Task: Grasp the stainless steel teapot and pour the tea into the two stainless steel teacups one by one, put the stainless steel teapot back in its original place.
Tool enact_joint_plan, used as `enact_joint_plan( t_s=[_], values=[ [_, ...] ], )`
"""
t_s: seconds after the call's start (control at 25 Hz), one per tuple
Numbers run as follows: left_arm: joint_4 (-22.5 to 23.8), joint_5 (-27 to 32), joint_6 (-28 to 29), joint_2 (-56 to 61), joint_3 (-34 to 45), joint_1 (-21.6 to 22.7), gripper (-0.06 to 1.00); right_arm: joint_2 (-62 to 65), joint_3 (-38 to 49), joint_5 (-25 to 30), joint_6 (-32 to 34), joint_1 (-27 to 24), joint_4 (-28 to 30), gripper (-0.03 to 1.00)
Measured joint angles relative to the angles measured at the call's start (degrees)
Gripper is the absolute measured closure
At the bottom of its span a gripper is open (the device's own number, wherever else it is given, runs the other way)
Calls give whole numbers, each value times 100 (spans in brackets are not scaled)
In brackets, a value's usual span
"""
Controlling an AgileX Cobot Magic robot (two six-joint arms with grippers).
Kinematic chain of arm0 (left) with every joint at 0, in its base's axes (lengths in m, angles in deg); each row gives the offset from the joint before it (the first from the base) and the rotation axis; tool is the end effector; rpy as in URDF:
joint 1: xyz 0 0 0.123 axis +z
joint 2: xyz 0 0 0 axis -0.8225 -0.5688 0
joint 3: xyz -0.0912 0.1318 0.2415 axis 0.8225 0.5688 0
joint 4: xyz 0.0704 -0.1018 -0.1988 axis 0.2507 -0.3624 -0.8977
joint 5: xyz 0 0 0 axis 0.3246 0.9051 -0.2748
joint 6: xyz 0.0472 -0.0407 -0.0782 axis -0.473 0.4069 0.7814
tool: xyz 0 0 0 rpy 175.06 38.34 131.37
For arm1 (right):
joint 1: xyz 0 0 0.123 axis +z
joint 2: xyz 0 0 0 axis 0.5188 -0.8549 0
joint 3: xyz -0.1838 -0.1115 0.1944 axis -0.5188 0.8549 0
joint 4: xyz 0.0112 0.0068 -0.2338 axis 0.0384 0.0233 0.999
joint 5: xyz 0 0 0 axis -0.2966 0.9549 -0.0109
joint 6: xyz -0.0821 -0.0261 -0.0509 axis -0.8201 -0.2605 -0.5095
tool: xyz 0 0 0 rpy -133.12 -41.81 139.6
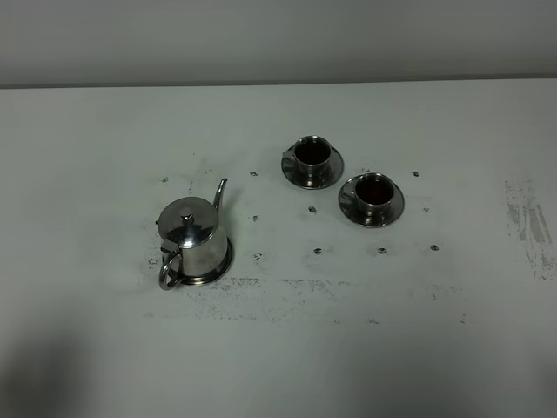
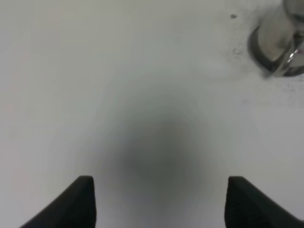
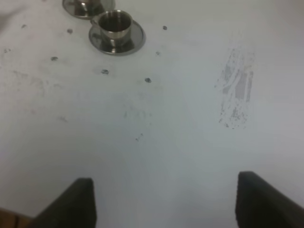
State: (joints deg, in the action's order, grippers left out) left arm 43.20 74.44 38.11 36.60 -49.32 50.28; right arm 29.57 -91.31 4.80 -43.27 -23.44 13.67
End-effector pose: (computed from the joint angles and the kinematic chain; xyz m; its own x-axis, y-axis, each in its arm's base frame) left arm 0.0139 0.0057 0.2696 -0.6094 -0.0062 -0.7928 -0.0037 1.0000 -0.0050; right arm -0.0055 -0.0002 0.2621 -0.5318 -0.1542 -0.8327 -0.1836 0.9809 -0.0643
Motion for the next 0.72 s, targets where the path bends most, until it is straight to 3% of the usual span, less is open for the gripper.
enact_joint_plan(
  t_s=[0.72],
  values=[
    [20,-16,-97,1259,13,0,39,0,0,0,0,0,34,38]
  ],
)
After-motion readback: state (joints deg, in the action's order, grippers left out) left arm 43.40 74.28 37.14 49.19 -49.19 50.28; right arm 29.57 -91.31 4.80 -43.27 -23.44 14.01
